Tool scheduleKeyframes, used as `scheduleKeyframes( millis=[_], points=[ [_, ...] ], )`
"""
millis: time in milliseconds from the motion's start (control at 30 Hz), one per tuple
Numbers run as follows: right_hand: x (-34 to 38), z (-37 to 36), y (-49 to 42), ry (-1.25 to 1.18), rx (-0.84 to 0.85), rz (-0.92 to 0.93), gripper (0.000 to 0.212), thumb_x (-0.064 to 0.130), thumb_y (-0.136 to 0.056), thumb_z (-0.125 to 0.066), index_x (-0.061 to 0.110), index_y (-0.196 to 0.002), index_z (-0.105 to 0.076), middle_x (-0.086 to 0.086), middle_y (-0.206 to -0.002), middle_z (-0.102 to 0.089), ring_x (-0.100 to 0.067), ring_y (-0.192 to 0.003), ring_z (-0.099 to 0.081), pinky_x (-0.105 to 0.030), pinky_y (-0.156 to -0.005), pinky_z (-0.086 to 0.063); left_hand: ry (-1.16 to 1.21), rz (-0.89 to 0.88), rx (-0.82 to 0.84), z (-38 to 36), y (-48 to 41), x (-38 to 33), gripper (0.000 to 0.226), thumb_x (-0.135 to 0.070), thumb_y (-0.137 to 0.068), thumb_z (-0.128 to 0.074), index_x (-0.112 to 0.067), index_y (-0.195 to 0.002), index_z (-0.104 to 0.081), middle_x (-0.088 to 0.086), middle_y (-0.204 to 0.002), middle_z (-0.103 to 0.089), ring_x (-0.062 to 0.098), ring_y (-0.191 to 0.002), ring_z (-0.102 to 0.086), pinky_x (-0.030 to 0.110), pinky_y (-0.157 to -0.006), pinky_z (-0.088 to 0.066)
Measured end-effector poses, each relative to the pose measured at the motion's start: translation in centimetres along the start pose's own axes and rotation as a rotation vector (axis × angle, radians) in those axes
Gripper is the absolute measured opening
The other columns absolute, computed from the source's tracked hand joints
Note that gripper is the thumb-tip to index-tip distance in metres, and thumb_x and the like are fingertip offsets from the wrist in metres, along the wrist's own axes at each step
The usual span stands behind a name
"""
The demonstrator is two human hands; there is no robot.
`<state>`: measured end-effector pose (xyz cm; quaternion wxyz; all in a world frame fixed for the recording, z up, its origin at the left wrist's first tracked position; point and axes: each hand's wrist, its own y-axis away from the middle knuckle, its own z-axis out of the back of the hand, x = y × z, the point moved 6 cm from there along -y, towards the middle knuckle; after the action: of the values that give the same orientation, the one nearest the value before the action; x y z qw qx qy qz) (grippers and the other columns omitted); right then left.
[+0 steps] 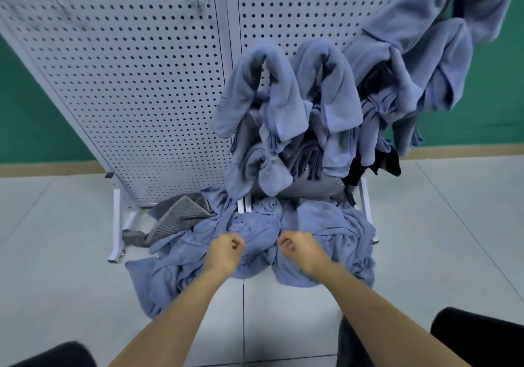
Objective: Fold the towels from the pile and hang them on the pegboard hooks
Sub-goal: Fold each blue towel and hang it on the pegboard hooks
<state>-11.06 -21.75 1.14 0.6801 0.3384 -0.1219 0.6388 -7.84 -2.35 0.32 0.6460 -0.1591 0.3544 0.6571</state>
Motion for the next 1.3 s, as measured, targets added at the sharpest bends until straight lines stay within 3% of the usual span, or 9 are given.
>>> scheduleKeyframes(
  millis=[200, 400, 567, 733, 800, 900, 1000, 1133, 1300],
  points=[
    [-2.2, -4.2, -6.9, 0.027, 0.057, -0.074, 0.022, 0.006, -0.090, -0.051, 0.013, -0.107, -0.063, -0.008, -0.104, -0.067, -0.023, -0.093, -0.064, -0.036, -0.084, -0.053, -0.015, 0.063, 0.052, -4.7, -5.7, 3.8, 0.030, 0.004, -0.082, -0.051, -0.019, -0.063, -0.057, 0.003, -0.067, -0.060, 0.017, -0.068, -0.054, 0.038, -0.070, -0.050],
    [-4.0, -6.4, -13.2, 0.198, 0.050, -0.021, 0.036, -0.002, -0.087, -0.048, 0.012, -0.119, -0.057, -0.007, -0.123, -0.051, -0.025, -0.116, -0.048, -0.034, -0.092, -0.045, 0.059, 0.112, 0.105, -9.1, -10.5, 5.3, 0.020, 0.006, -0.083, -0.054, -0.002, -0.090, -0.071, 0.011, -0.092, -0.073, 0.020, -0.088, -0.065, 0.021, -0.072, -0.045],
    [-5.4, -7.5, -15.2, 0.266, 0.058, -0.024, 0.023, -0.003, -0.086, -0.048, 0.009, -0.104, -0.057, -0.009, -0.113, -0.053, -0.024, -0.111, -0.046, -0.028, -0.085, -0.041, 0.043, 0.041, 0.055, -10.7, -12.1, 5.3, 0.022, 0.004, -0.078, -0.056, -0.017, -0.080, -0.059, 0.002, -0.076, -0.061, 0.017, -0.076, -0.056, 0.031, -0.070, -0.045],
    [-4.1, -6.9, -13.5, 0.216, 0.145, 0.009, 0.009, 0.011, -0.093, -0.046, 0.019, -0.089, -0.048, -0.002, -0.083, -0.052, -0.021, -0.080, -0.049, -0.034, -0.069, -0.042, -0.044, -0.012, 0.107, -11.3, -11.3, 4.7, 0.024, -0.005, -0.079, -0.068, -0.014, -0.102, -0.064, 0.000, -0.100, -0.048, 0.016, -0.093, -0.048, 0.018, -0.076, -0.038],
    [-2.9, -5.8, -12.2, 0.177, 0.127, 0.049, 0.007, 0.015, -0.096, -0.043, 0.017, -0.096, -0.050, 0.000, -0.085, -0.053, -0.020, -0.079, -0.050, -0.034, -0.071, -0.043, -0.110, -0.042, 0.143, -10.7, -10.6, 3.7, 0.006, -0.011, -0.081, -0.067, -0.015, -0.081, -0.062, 0.006, -0.096, -0.052, 0.024, -0.097, -0.050, 0.026, -0.076, -0.040],
    [-1.3, -3.5, -10.3, 0.137, 0.080, 0.078, 0.005, 0.022, -0.099, -0.042, 0.022, -0.096, -0.047, 0.002, -0.083, -0.056, -0.019, -0.080, -0.052, -0.032, -0.072, -0.036, -0.068, -0.065, 0.132, -8.4, -9.7, 2.1, 0.020, -0.012, -0.084, -0.064, -0.019, -0.068, -0.055, 0.009, -0.079, -0.059, 0.025, -0.080, -0.055, 0.031, -0.067, -0.041],
    [1.2, -0.5, -8.0, 0.031, 0.074, 0.103, 0.011, 0.035, -0.094, -0.053, 0.025, -0.095, -0.049, 0.009, -0.079, -0.056, -0.018, -0.081, -0.057, -0.032, -0.072, -0.043, 0.002, -0.160, 0.101, -4.0, -8.2, -1.2, 0.012, -0.006, -0.086, -0.063, -0.014, -0.078, -0.060, 0.003, -0.072, -0.058, 0.017, -0.068, -0.049, 0.015, -0.057, -0.035],
    [5.1, 4.1, -4.2, 0.105, 0.097, 0.153, 0.031, 0.034, -0.091, -0.062, 0.024, -0.071, -0.040, 0.003, -0.066, -0.039, -0.013, -0.060, -0.038, -0.030, -0.059, -0.029, 0.061, -0.250, 0.073, 2.8, -5.1, -6.3, 0.029, -0.002, -0.091, -0.056, -0.021, -0.071, -0.048, 0.001, -0.061, -0.046, 0.013, -0.055, -0.038, 0.017, -0.050, -0.031],
    [10.2, 13.3, 0.2, -0.002, -0.191, 0.257, 0.020, 0.020, -0.095, -0.058, 0.011, -0.077, -0.053, -0.004, -0.067, -0.049, -0.018, -0.060, -0.042, -0.028, -0.056, -0.033, 0.301, -0.305, 0.032, 10.3, -0.8, -13.3, 0.019, -0.010, -0.096, -0.052, -0.017, -0.078, -0.052, 0.005, -0.067, -0.049, 0.014, -0.059, -0.041, 0.018, -0.052, -0.032]
  ],
)
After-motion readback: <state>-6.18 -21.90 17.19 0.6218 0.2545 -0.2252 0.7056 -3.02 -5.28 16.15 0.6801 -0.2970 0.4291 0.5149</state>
